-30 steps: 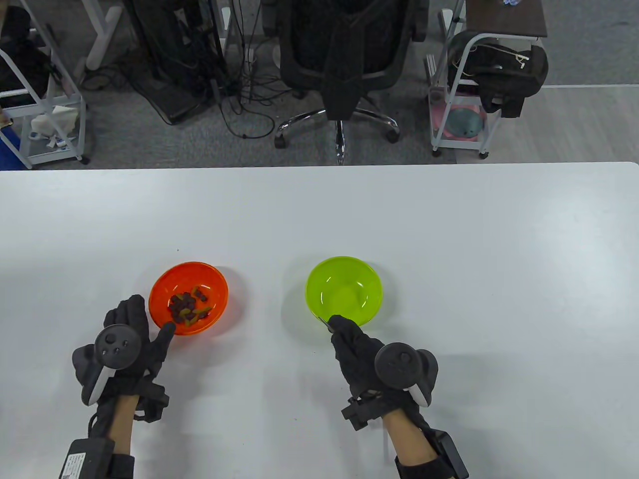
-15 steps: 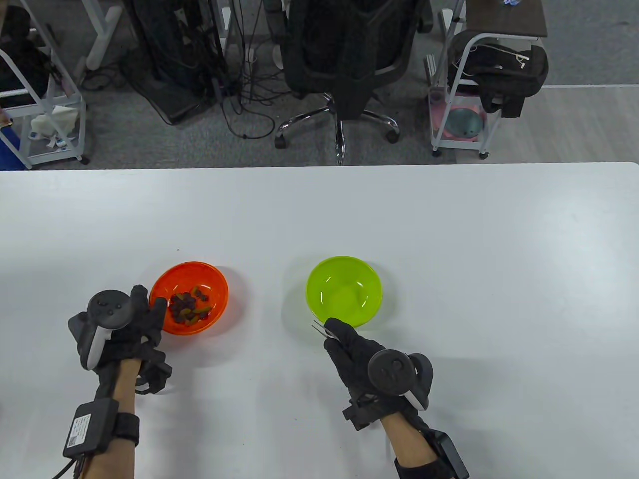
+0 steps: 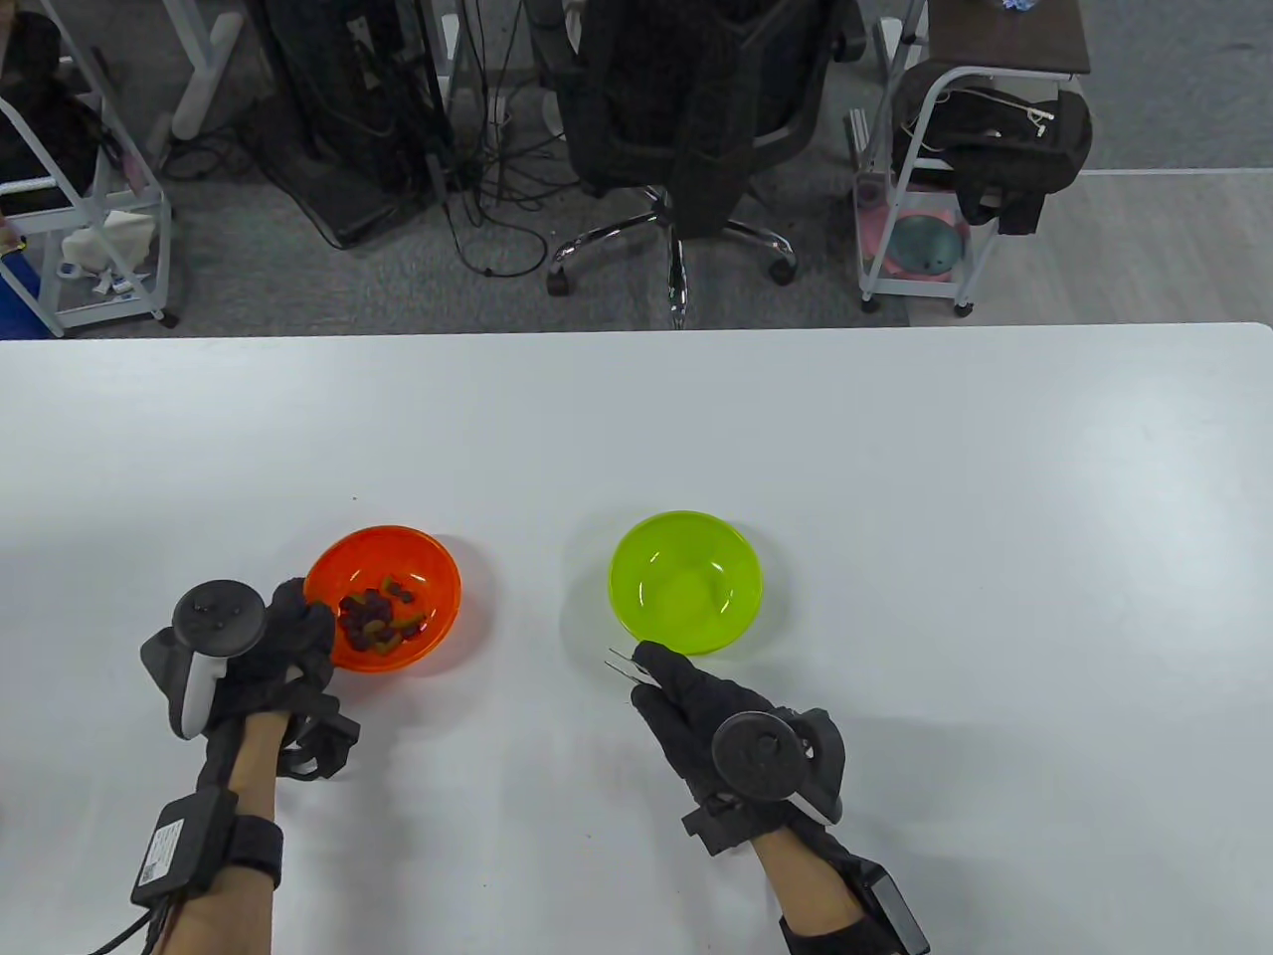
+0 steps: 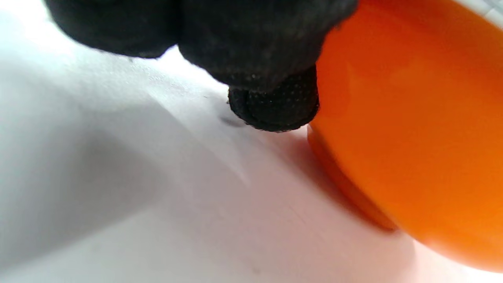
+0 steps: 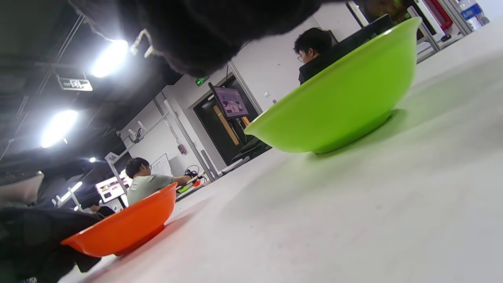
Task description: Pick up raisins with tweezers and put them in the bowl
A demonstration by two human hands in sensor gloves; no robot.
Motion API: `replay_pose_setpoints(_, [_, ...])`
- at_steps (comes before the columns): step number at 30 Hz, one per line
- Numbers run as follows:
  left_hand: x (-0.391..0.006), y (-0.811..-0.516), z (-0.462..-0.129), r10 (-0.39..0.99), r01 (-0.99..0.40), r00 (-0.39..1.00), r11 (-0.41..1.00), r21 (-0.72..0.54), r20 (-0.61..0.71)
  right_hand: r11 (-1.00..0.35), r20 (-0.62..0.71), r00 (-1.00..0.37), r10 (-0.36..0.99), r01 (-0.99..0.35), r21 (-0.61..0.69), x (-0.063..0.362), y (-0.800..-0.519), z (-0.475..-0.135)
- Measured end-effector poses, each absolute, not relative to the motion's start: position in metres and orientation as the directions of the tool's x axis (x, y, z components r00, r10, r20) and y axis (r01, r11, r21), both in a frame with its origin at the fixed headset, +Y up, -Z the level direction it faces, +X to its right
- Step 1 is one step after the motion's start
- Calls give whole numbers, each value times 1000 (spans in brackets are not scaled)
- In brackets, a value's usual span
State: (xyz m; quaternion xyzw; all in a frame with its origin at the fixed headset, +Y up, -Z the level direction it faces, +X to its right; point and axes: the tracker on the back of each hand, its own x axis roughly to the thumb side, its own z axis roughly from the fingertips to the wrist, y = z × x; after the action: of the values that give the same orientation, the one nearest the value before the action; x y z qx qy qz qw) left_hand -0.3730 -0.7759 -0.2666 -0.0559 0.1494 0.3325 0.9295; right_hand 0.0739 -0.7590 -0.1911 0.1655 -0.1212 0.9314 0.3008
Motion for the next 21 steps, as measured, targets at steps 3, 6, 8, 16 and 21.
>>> replay_pose_setpoints(3, [-365, -772, -259, 607, -631, 747, 775, -4, -270, -794, 391, -771, 503, -590, -143, 73, -757, -191])
replay_pose_setpoints(6, [-353, -767, -251, 626, -643, 749, 765, -12, -220, -801, 387, -779, 494, -580, -146, 74, -761, -190])
replay_pose_setpoints(8, [-345, -764, -245, 624, -636, 759, 771, -12, -185, -808, 393, -787, 475, -567, -159, 73, -759, -188])
replay_pose_setpoints(16, [-303, -754, -220, 605, -609, 792, 792, -43, -82, -847, 451, -825, 341, -478, -233, 64, -744, -178])
replay_pose_setpoints(21, [-277, -753, -204, 608, -607, 794, 790, -88, -10, -876, 496, -834, 242, -408, -258, 57, -738, -171])
